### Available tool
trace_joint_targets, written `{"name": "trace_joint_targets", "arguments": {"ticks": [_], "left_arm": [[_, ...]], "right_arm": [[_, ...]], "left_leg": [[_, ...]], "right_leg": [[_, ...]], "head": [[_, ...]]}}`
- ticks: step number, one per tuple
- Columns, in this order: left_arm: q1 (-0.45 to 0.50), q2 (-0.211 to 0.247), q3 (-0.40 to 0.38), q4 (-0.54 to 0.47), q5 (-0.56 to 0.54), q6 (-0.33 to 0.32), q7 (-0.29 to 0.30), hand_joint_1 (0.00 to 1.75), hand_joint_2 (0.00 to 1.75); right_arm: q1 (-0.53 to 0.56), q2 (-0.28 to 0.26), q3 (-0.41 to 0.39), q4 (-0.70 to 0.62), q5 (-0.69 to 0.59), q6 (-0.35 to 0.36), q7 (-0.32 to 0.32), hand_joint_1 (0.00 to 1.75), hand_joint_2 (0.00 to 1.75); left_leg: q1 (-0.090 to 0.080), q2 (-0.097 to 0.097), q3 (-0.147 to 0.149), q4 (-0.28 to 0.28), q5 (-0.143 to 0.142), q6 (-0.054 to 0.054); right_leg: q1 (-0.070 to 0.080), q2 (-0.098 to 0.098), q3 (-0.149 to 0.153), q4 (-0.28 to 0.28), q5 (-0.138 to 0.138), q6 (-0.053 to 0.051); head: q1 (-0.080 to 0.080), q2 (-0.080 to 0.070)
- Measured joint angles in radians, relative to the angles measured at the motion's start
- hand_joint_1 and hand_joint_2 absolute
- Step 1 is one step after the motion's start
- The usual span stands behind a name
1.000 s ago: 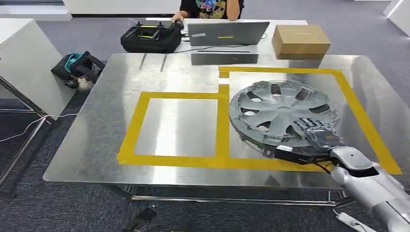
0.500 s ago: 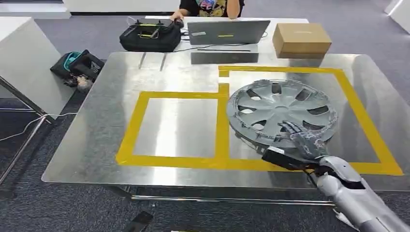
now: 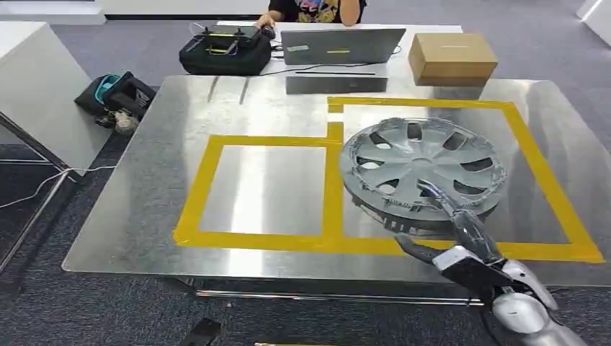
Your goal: Take the parts from the cabinet and place them on the table.
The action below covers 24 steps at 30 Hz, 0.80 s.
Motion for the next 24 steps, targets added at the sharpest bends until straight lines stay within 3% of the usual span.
{"name": "trace_joint_targets", "arguments": {"ticks": [9, 11, 17, 21, 24], "left_arm": [[0.007, 0.003, 0.01, 0.0, 0.007, 0.0, -0.008, 0.0, 0.0], [0.007, 0.003, 0.012, 0.0, 0.017, -0.001, -0.008, 0.0, 0.0], [0.015, 0.002, 0.029, 0.0, 0.051, -0.016, -0.003, 0.0, 0.0], [0.014, 0.002, 0.042, 0.0, 0.077, -0.024, 0.002, 0.0, 0.0], [0.012, 0.002, 0.048, 0.0, 0.075, -0.022, 0.021, 0.0, 0.0]], "right_arm": [[0.082, 0.0, -0.05, -0.126, -0.012, -0.019, -0.026, 0.0, 1.75], [0.098, 0.006, -0.06, -0.144, -0.029, -0.048, -0.064, 0.0, 1.75], [0.226, 0.108, -0.124, -0.29, -0.115, -0.177, -0.245, 0.0, 1.75], [0.291, 0.178, -0.148, -0.363, -0.134, -0.231, -0.306, 0.0, 1.75], [0.327, 0.213, -0.158, -0.407, -0.169, -0.222, -0.327, 0.0, 1.75]], "left_leg": [[0.0, 0.001, -0.001, 0.0, -0.001, 0.0], [0.0, 0.001, 0.0, 0.0, -0.001, 0.001], [0.001, 0.0, -0.001, 0.0, -0.002, 0.0], [0.001, 0.0, -0.001, 0.0, -0.002, -0.001], [-0.003, 0.001, -0.002, -0.003, 0.002, 0.019]], "right_leg": [[0.0, 0.001, -0.001, 0.0, 0.0, 0.0], [0.0, 0.0, -0.001, 0.0, 0.0, 0.0], [0.001, 0.0, -0.001, 0.0, -0.002, -0.002], [0.001, 0.001, -0.001, 0.0, -0.002, -0.002], [-0.004, 0.002, 0.004, -0.014, 0.008, 0.013]], "head": [[0.0, 0.0], [0.0, 0.0], [0.0, 0.0], [0.0, 0.0], [-0.002, 0.0]]}}
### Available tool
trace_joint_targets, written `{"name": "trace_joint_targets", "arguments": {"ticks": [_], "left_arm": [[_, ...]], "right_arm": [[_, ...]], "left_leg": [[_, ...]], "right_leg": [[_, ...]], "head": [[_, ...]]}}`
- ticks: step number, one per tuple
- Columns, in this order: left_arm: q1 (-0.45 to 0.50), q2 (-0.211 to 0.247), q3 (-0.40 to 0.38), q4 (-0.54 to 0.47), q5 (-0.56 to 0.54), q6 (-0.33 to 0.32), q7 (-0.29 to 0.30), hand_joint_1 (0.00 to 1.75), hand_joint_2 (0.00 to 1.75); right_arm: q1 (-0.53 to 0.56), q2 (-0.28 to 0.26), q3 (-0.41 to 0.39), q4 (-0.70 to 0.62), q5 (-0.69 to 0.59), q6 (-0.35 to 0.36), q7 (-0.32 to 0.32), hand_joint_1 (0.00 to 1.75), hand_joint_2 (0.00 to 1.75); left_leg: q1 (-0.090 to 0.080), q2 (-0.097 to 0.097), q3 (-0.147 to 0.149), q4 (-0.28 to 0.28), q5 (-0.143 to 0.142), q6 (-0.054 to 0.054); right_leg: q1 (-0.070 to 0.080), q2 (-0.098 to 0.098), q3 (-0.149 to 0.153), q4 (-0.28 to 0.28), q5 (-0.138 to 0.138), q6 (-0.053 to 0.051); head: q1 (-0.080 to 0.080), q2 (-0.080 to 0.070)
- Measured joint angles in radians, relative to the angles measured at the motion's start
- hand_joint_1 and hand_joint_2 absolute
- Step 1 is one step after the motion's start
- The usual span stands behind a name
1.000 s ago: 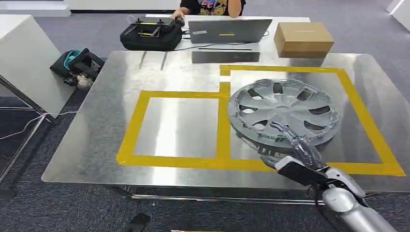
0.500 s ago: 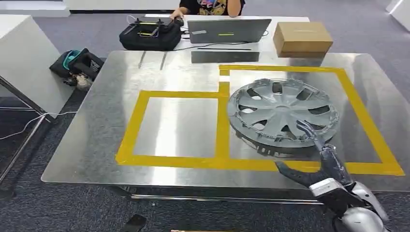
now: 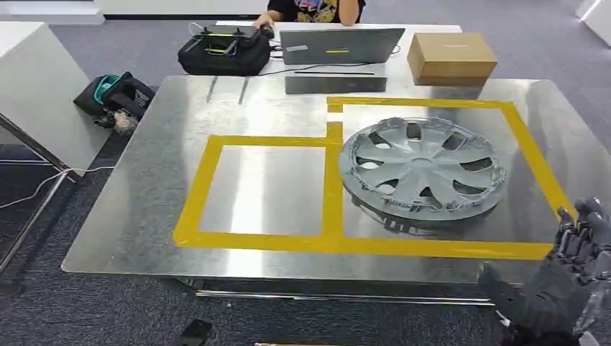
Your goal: Take the parts from the cabinet and place them on the table.
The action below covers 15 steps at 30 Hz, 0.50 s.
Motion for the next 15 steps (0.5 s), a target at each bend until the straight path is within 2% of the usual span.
{"name": "trace_joint_targets", "arguments": {"ticks": [1, 2, 3, 5, 6, 7, 8, 9, 10, 11, 12, 13, 14, 15], "left_arm": [[-0.001, -0.002, 0.001, 0.0, 0.002, 0.003, 0.0, 0.0, 0.0], [-0.003, -0.002, 0.003, 0.0, 0.005, 0.004, -0.005, 0.0, 0.0], [-0.007, -0.003, 0.005, 0.0, 0.005, 0.002, -0.013, 0.0, 0.0], [-0.016, -0.004, 0.006, 0.0, 0.005, -0.01, -0.027, 0.0, 0.0], [-0.02, -0.004, 0.006, 0.0, 0.004, -0.012, -0.028, 0.0, 0.0], [-0.023, -0.006, 0.006, 0.0, 0.004, -0.013, -0.029, 0.0, 0.0], [-0.025, -0.007, 0.006, 0.0, 0.004, -0.015, -0.029, 0.0, 0.0], [-0.027, -0.008, 0.006, 0.0, 0.004, -0.015, -0.029, 0.0, 0.0], [-0.029, -0.008, 0.006, 0.0, 0.003, -0.015, -0.029, 0.0, 0.0], [-0.03, -0.008, 0.006, 0.0, 0.003, -0.015, -0.027, 0.0, 0.0], [-0.033, -0.005, 0.006, 0.0, 0.0, -0.013, -0.023, 0.0, 0.0], [-0.035, -0.006, 0.006, 0.0, -0.008, -0.01, -0.011, 0.0, 0.0], [-0.035, -0.006, 0.006, 0.0, -0.015, -0.008, 0.001, 0.0, 0.0], [-0.034, -0.006, 0.005, 0.0, -0.019, -0.006, 0.008, 0.0, 0.0]], "right_arm": [[0.008, 0.008, -0.005, -0.01, -0.011, 0.009, -0.006, 0.0, 1.75], [0.011, 0.014, -0.009, -0.012, -0.024, 0.02, -0.011, 0.0, 1.75], [0.011, 0.018, -0.011, -0.012, -0.038, 0.031, -0.012, 0.0, 1.75], [0.012, 0.025, -0.013, -0.01, -0.058, 0.051, -0.013, 0.0, 1.75], [0.012, 0.029, -0.014, -0.009, -0.06, 0.053, -0.013, 0.0, 1.75], [0.012, 0.031, -0.015, -0.008, -0.061, 0.054, -0.013, 0.0, 1.75], [0.011, 0.032, -0.015, -0.008, -0.061, 0.056, -0.014, 0.0, 1.75], [0.011, 0.034, -0.015, -0.008, -0.061, 0.057, -0.014, 0.0, 1.75], [0.01, 0.036, -0.015, -0.008, -0.059, 0.06, -0.015, 0.0, 0.0], [0.008, 0.037, -0.015, -0.008, -0.053, 0.061, -0.016, 0.0, 0.0], [0.006, 0.039, -0.015, -0.007, -0.046, 0.062, -0.018, 0.0, 0.0], [0.007, 0.042, -0.015, -0.006, -0.038, 0.061, -0.013, 0.0, 0.0], [0.007, 0.042, -0.015, -0.006, -0.033, 0.056, -0.003, 0.0, 0.0], [0.007, 0.042, -0.015, -0.006, -0.032, 0.047, 0.006, 0.0, 0.0]], "left_leg": [[0.013, 0.002, 0.011, -0.021, 0.016, 0.003], [0.012, 0.006, 0.015, -0.029, 0.02, 0.004], [0.013, 0.007, 0.014, -0.029, 0.021, 0.007], [0.013, 0.01, 0.014, -0.028, 0.021, 0.006], [0.013, 0.01, 0.014, -0.028, 0.021, 0.006], [0.015, 0.01, 0.015, -0.027, 0.021, 0.004], [0.018, 0.01, 0.017, -0.026, 0.019, 0.0], [0.023, 0.009, 0.018, -0.022, 0.015, -0.007], [0.028, 0.007, 0.018, -0.012, 0.009, -0.018], [0.027, 0.007, 0.014, 0.0, 0.001, -0.03], [0.023, 0.004, 0.001, 0.019, -0.009, -0.039], [0.022, 0.004, -0.005, 0.021, -0.006, -0.041], [0.022, 0.004, -0.006, 0.02, -0.003, -0.042], [0.024, 0.004, -0.008, 0.02, -0.002, -0.046]], "right_leg": [[0.002, 0.0, -0.01, 0.005, -0.004, 0.0], [0.004, -0.002, -0.018, 0.025, -0.023, 0.001], [0.004, -0.002, -0.045, 0.088, -0.063, 0.002], [0.002, -0.003, -0.12, 0.26, -0.136, 0.007], [0.002, -0.003, -0.146, 0.318, -0.151, 0.01], [0.001, -0.003, -0.147, 0.32, -0.14, 0.012], [-0.001, -0.004, -0.125, 0.28, -0.11, 0.015], [-0.004, -0.005, -0.082, 0.199, -0.067, 0.019], [-0.01, -0.006, -0.028, 0.1, -0.025, 0.027], [-0.013, -0.004, -0.001, 0.048, -0.032, 0.036], [-0.01, 0.006, 0.012, 0.037, -0.044, 0.019], [-0.009, 0.005, 0.002, 0.047, -0.042, 0.001], [-0.007, 0.006, -0.005, 0.054, -0.043, -0.005], [-0.005, 0.006, -0.009, 0.058, -0.043, -0.011]], "head": [[0.002, 0.0], [0.003, 0.0], [0.004, 0.0], [0.003, 0.0], [0.003, 0.0], [0.003, 0.0], [0.003, 0.0], [0.003, 0.0], [0.003, 0.0], [0.003, 0.0], [0.011, 0.0], [0.005, 0.0], [-0.004, 0.0], [-0.002, 0.0]]}}
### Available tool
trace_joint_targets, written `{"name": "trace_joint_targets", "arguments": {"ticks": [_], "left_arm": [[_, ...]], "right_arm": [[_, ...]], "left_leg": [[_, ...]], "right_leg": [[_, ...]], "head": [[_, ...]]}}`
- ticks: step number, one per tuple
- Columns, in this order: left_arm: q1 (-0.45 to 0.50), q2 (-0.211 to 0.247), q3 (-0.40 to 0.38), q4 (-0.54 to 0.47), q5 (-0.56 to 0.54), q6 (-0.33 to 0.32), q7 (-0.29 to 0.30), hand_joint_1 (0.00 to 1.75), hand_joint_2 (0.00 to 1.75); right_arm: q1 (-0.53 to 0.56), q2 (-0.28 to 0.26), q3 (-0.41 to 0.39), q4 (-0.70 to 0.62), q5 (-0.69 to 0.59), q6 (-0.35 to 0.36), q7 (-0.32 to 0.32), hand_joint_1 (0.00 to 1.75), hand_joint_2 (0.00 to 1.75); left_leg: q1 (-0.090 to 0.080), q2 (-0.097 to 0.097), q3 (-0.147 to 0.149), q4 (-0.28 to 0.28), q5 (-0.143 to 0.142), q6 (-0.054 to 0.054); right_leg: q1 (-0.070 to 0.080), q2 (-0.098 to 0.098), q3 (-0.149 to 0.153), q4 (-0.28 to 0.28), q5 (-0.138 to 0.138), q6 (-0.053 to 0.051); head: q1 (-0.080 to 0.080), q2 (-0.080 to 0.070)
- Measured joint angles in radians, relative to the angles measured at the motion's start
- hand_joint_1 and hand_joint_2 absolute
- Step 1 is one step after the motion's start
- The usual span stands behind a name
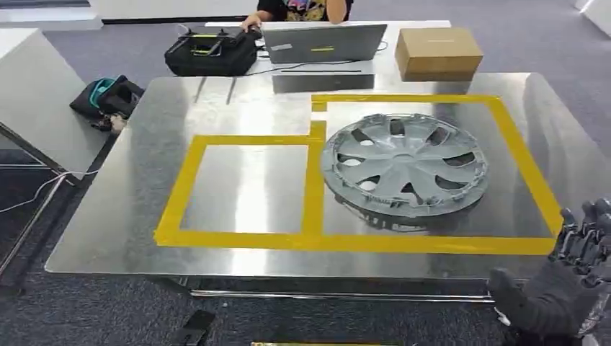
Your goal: Take the parts from the cabinet and place them on the table.
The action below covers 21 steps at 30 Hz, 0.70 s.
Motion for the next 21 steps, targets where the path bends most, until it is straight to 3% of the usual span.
{"name": "trace_joint_targets", "arguments": {"ticks": [1, 3, 5, 6, 7, 8, 9, 11, 12, 13, 16, 17, 18, 20, 21], "left_arm": [[0.001, 0.002, 0.0, 0.0, -0.001, 0.002, 0.004, 0.0, 0.0], [0.001, 0.002, 0.0, 0.0, -0.001, 0.006, 0.009, 0.0, 0.0], [0.006, 0.002, 0.0, 0.0, -0.001, 0.007, 0.01, 0.0, 0.0], [0.012, 0.001, -0.001, 0.0, -0.001, 0.006, 0.01, 0.0, 0.0], [0.018, 0.0, -0.001, 0.0, -0.001, 0.006, 0.01, 0.0, 0.0], [0.024, 0.0, -0.001, 0.0, -0.002, 0.006, 0.01, 0.0, 0.0], [0.026, -0.001, -0.002, 0.0, -0.003, 0.005, 0.011, 0.0, 0.0], [0.026, -0.002, -0.002, 0.0, 0.006, 0.005, 0.013, 0.0, 0.0], [0.025, -0.003, -0.002, 0.0, 0.01, 0.005, 0.012, 0.0, 0.0], [0.025, -0.008, -0.002, 0.0, 0.011, 0.005, 0.013, 0.0, 0.0], [0.039, -0.013, -0.002, 0.0, 0.008, 0.006, 0.013, 0.0, 0.0], [0.039, -0.013, -0.002, 0.0, 0.008, 0.006, 0.013, 0.0, 0.0], [0.039, -0.016, -0.002, 0.0, 0.005, 0.006, 0.013, 0.0, 0.0], [0.04, -0.019, -0.002, 0.0, 0.004, 0.006, 0.013, 0.0, 0.0], [0.04, -0.02, -0.002, 0.0, 0.004, 0.006, 0.012, 0.0, 0.0]], "right_arm": [[0.002, 0.002, 0.0, 0.0, 0.003, -0.009, 0.011, 0.0, 0.0], [0.007, 0.007, 0.0, 0.001, 0.004, -0.029, 0.033, 0.0, 0.0], [0.02, 0.013, -0.001, 0.003, -0.012, -0.038, 0.054, 0.0, 0.0], [0.029, 0.015, -0.003, 0.006, -0.018, -0.038, 0.062, 0.0, 0.0], [0.037, 0.017, -0.003, 0.008, -0.02, -0.038, 0.064, 0.0, 0.0], [0.044, 0.018, -0.003, 0.008, -0.019, -0.037, 0.07, 0.0, 0.0], [0.047, 0.02, -0.003, 0.008, -0.017, -0.036, 0.074, 0.0, 0.0], [0.055, 0.023, -0.003, 0.008, 0.007, -0.038, 0.093, 0.0, 0.0], [0.059, 0.023, -0.004, 0.008, 0.013, -0.038, 0.1, 0.0, 0.0], [0.063, 0.023, -0.004, 0.009, 0.015, -0.038, 0.104, 0.0, 0.0], [0.072, 0.024, -0.005, 0.009, 0.02, -0.035, 0.106, 0.0, 0.0], [0.074, 0.024, -0.006, 0.01, 0.02, -0.035, 0.106, 0.0, 0.0], [0.076, 0.024, -0.01, 0.01, 0.02, -0.036, 0.106, 0.0, 0.0], [0.075, 0.025, -0.011, 0.014, 0.02, -0.035, 0.106, 0.0, 0.0], [0.075, 0.025, -0.013, 0.016, 0.017, -0.032, 0.105, 0.0, 0.0]], "left_leg": [[0.003, 0.001, -0.002, 0.003, -0.007, -0.007], [0.003, 0.004, -0.031, 0.072, -0.064, -0.015], [0.003, 0.004, -0.108, 0.236, -0.147, -0.018], [0.003, 0.004, -0.137, 0.297, -0.168, -0.018], [0.003, 0.004, -0.143, 0.311, -0.163, -0.016], [0.003, 0.004, -0.128, 0.285, -0.136, -0.012], [0.002, 0.004, -0.095, 0.221, -0.096, -0.006], [-0.002, 0.005, 0.001, 0.051, -0.027, 0.011], [-0.007, 0.007, 0.017, 0.005, -0.032, 0.014], [-0.006, 0.007, 0.012, 0.006, -0.029, 0.007], [-0.01, 0.006, 0.004, -0.002, -0.008, 0.023], [-0.004, 0.01, 0.005, -0.008, 0.003, 0.027], [-0.004, 0.01, -0.001, -0.008, 0.008, 0.035], [-0.006, 0.011, -0.013, -0.008, 0.017, 0.041], [-0.008, 0.013, -0.02, -0.007, 0.02, 0.042]], "right_leg": [[-0.004, -0.002, -0.001, -0.001, 0.001, -0.01], [-0.003, -0.006, -0.003, -0.002, 0.005, -0.022], [-0.002, -0.011, -0.013, -0.002, 0.009, -0.028], [-0.001, -0.012, -0.018, -0.002, 0.011, -0.031], [0.0, -0.012, -0.022, -0.002, 0.014, -0.032], [0.001, -0.012, -0.026, -0.002, 0.018, -0.031], [0.002, -0.011, -0.029, -0.002, 0.021, -0.03], [0.001, -0.01, -0.032, -0.002, 0.03, -0.023], [0.008, -0.01, -0.036, 0.001, 0.032, -0.018], [0.007, -0.011, -0.038, -0.002, 0.037, -0.012], [0.003, -0.012, -0.033, -0.022, 0.059, 0.013], [0.001, -0.011, -0.048, -0.012, 0.047, 0.014], [0.003, -0.013, -0.062, 0.026, 0.004, 0.016], [0.004, -0.012, -0.115, 0.186, -0.092, 0.019], [0.006, -0.012, -0.137, 0.254, -0.124, 0.02]], "head": [[-0.001, 0.0], [-0.007, 0.0], [-0.008, 0.0], [-0.007, 0.0], [-0.008, 0.0], [-0.008, 0.0], [-0.008, 0.0], [-0.008, 0.0], [-0.008, 0.0], [-0.008, 0.0], [-0.009, 0.0], [-0.008, 0.0], [-0.006, 0.0], [-0.007, 0.0], [-0.005, 0.0]]}}
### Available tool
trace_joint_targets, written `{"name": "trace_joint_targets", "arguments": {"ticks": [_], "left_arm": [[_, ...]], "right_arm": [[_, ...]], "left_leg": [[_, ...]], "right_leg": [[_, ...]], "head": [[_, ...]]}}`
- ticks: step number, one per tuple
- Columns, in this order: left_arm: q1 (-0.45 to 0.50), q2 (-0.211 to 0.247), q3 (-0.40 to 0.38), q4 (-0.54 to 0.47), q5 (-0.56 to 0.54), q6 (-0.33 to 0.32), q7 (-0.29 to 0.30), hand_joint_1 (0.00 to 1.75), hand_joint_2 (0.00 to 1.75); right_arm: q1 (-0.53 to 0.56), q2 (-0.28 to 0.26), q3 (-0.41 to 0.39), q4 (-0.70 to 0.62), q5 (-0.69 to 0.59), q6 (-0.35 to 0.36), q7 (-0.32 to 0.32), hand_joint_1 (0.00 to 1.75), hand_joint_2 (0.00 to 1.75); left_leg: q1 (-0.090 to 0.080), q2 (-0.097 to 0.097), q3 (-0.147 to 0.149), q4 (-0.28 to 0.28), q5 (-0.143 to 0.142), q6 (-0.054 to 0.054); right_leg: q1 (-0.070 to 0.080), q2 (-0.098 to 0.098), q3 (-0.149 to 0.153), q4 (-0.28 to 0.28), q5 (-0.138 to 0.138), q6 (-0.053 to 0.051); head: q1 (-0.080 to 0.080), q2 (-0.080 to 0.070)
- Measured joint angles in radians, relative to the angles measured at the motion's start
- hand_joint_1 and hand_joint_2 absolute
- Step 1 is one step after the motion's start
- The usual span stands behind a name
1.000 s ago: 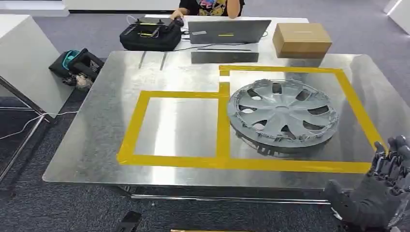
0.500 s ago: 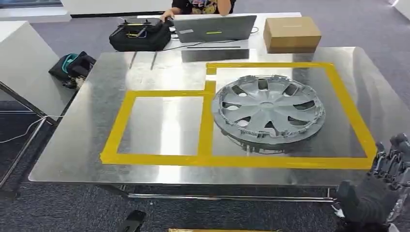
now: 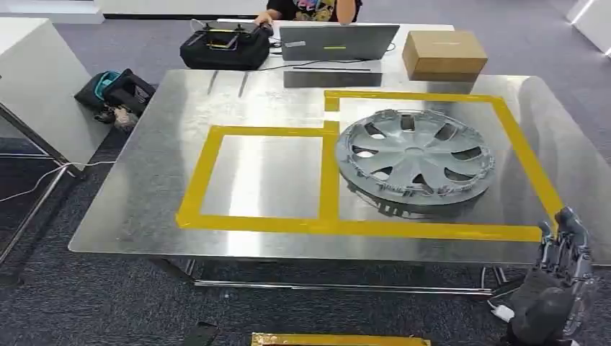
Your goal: Take the parts from the cabinet and place them on the table.
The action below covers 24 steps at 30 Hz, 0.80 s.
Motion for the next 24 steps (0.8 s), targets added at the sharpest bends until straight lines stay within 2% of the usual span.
{"name": "trace_joint_targets", "arguments": {"ticks": [1, 2, 3, 5, 6, 7, 9, 10, 11, 12, 14, 15, 16, 17, 18, 20, 21, 22, 24], "left_arm": [[0.0, -0.001, 0.0, 0.0, 0.002, 0.0, -0.005, 0.0, 0.0], [-0.001, -0.001, 0.0, 0.0, 0.003, -0.002, -0.012, 0.0, 0.0], [-0.003, -0.002, 0.0, 0.0, 0.007, -0.005, -0.019, 0.0, 0.0], [-0.008, -0.004, 0.0, 0.0, 0.009, -0.007, -0.024, 0.0, 0.0], [-0.011, -0.004, 0.0, 0.0, 0.011, -0.007, -0.024, 0.0, 0.0], [-0.013, -0.004, 0.0, 0.0, 0.013, -0.007, -0.024, 0.0, 0.0], [-0.014, -0.006, 0.0, 0.0, 0.013, -0.005, -0.018, 0.0, 0.0], [-0.013, -0.006, 0.0, 0.0, 0.016, -0.003, -0.014, 0.0, 0.0], [-0.012, -0.005, 0.0, 0.0, 0.02, -0.001, -0.012, 0.0, 0.0], [-0.011, -0.006, 0.0, 0.0, 0.023, 0.001, -0.012, 0.0, 0.0], [-0.011, -0.006, 0.0, 0.0, 0.028, 0.003, -0.007, 0.0, 0.0], [-0.01, -0.006, 0.0, 0.0, 0.028, 0.004, -0.002, 0.0, 0.0], [-0.007, -0.006, 0.0, 0.0, 0.028, 0.004, 0.0, 0.0, 0.0], [-0.005, -0.006, 0.0, 0.0, 0.029, 0.004, 0.0, 0.0, 0.0], [-0.004, -0.006, 0.0, 0.0, 0.03, 0.004, 0.0, 0.0, 0.0], [-0.004, -0.006, 0.0, 0.0, 0.031, 0.004, 0.0, 0.0, 0.0], [-0.005, -0.007, 0.0, 0.0, 0.032, 0.004, -0.001, 0.0, 0.0], [-0.007, -0.008, 0.0, 0.0, 0.032, 0.003, -0.002, 0.0, 0.0], [-0.003, -0.008, 0.0, 0.0, 0.034, 0.0, -0.003, 0.0, 0.0]], "right_arm": [[0.0, 0.0, -0.001, 0.003, -0.008, 0.004, -0.002, 0.0, 0.0], [-0.001, 0.0, -0.002, 0.005, -0.011, 0.007, -0.006, 0.0, 0.0], [-0.003, 0.0, -0.002, 0.007, -0.013, 0.01, -0.01, 0.0, 0.0], [-0.012, 0.001, -0.002, 0.01, -0.015, 0.016, -0.015, 0.0, 0.0], [-0.023, 0.002, -0.002, 0.013, -0.018, 0.018, -0.016, 0.0, 0.0], [-0.029, 0.003, -0.002, 0.015, -0.02, 0.018, -0.02, 0.0, 0.0], [-0.033, 0.006, -0.002, 0.021, -0.026, 0.019, -0.026, 0.0, 0.0], [-0.035, 0.006, -0.002, 0.024, -0.028, 0.019, -0.027, 0.0, 0.0], [-0.041, 0.006, -0.002, 0.025, -0.028, 0.019, -0.027, 0.0, 0.0], [-0.044, 0.008, -0.003, 0.027, -0.028, 0.02, -0.027, 0.0, 0.0], [-0.044, 0.013, -0.003, 0.029, -0.028, 0.021, -0.027, 0.0, 0.0], [-0.044, 0.014, -0.003, 0.032, -0.028, 0.022, -0.027, 0.0, 0.0], [-0.044, 0.014, -0.004, 0.035, -0.028, 0.023, -0.027, 0.0, 0.0], [-0.043, 0.014, -0.005, 0.038, -0.028, 0.023, -0.026, 0.0, 0.0], [-0.043, 0.014, -0.007, 0.039, -0.028, 0.022, -0.026, 0.0, 0.0], [-0.042, 0.014, -0.013, 0.04, -0.026, 0.015, -0.026, 0.0, 0.0], [-0.042, 0.014, -0.016, 0.04, -0.024, 0.013, -0.028, 0.0, 0.0], [-0.042, 0.014, -0.023, 0.039, -0.023, 0.011, -0.029, 0.0, 0.0], [-0.039, 0.014, -0.035, 0.039, -0.019, 0.007, -0.03, 0.0, 0.0]], "left_leg": [[-0.002, 0.0, -0.006, 0.001, 0.005, 0.0], [-0.003, 0.0, -0.01, 0.001, 0.008, 0.0], [-0.005, 0.0, -0.013, 0.001, 0.011, -0.001], [-0.006, -0.001, -0.012, 0.003, 0.015, -0.005], [-0.013, -0.001, -0.017, 0.006, 0.017, -0.012], [-0.013, -0.002, -0.022, 0.011, 0.019, -0.016], [-0.008, -0.002, -0.027, 0.01, 0.028, -0.028], [-0.008, -0.002, -0.028, 0.009, 0.031, -0.033], [-0.007, -0.003, -0.032, 0.017, 0.021, -0.038], [-0.007, -0.002, -0.045, 0.045, -0.012, -0.046], [0.001, -0.002, -0.106, 0.191, -0.102, -0.06], [0.004, -0.002, -0.136, 0.263, -0.135, -0.063], [0.006, -0.002, -0.151, 0.309, -0.148, -0.065], [0.009, -0.002, -0.14, 0.3, -0.134, -0.067], [0.01, -0.002, -0.111, 0.253, -0.103, -0.067], [0.011, -0.002, -0.007, 0.076, -0.027, -0.065], [0.012, -0.002, 0.031, 0.007, -0.023, -0.063], [0.008, -0.006, 0.032, -0.009, -0.024, -0.054], [0.002, -0.006, 0.023, -0.005, -0.018, -0.037]], "right_leg": [[0.001, 0.0, -0.002, 0.03, -0.01, 0.0], [0.002, 0.0, 0.02, 0.009, 0.003, -0.002], [0.003, 0.0, 0.064, -0.052, 0.03, -0.005], [0.004, 0.0, 0.192, -0.244, 0.092, -0.013], [0.008, 0.001, 0.212, -0.287, 0.071, -0.017], [0.008, 0.003, 0.213, -0.288, 0.082, -0.026], [0.014, 0.004, 0.205, -0.284, 0.088, -0.035], [0.013, 0.003, 0.203, -0.286, 0.093, -0.041], [0.005, 0.0, 0.202, -0.294, 0.101, -0.051], [0.004, 0.0, 0.198, -0.295, 0.106, -0.056], [0.003, -0.003, 0.182, -0.295, 0.115, -0.059], [0.003, -0.004, 0.174, -0.294, 0.12, -0.059], [0.003, -0.004, 0.167, -0.294, 0.125, -0.058], [0.002, -0.004, 0.161, -0.294, 0.13, -0.056], [0.002, -0.004, 0.156, -0.294, 0.134, -0.053], [-0.001, -0.004, 0.151, -0.294, 0.141, -0.045], [0.0, -0.004, 0.15, -0.294, 0.145, -0.039], [0.005, -0.004, 0.142, -0.288, 0.148, -0.033], [0.001, -0.005, 0.142, -0.299, 0.161, -0.018]], "head": [[-0.001, 0.0], [-0.001, 0.0], [-0.001, 0.0], [0.0, 0.0], [-0.001, 0.0], [-0.003, 0.0], [-0.002, 0.0], [-0.002, 0.0], [0.0, 0.0], [-0.009, 0.0], [-0.013, 0.0], [-0.013, 0.0], [-0.013, 0.0], [-0.013, 0.0], [-0.013, 0.0], [-0.013, 0.0], [-0.014, 0.0], [-0.014, 0.0], [-0.014, 0.0]]}}
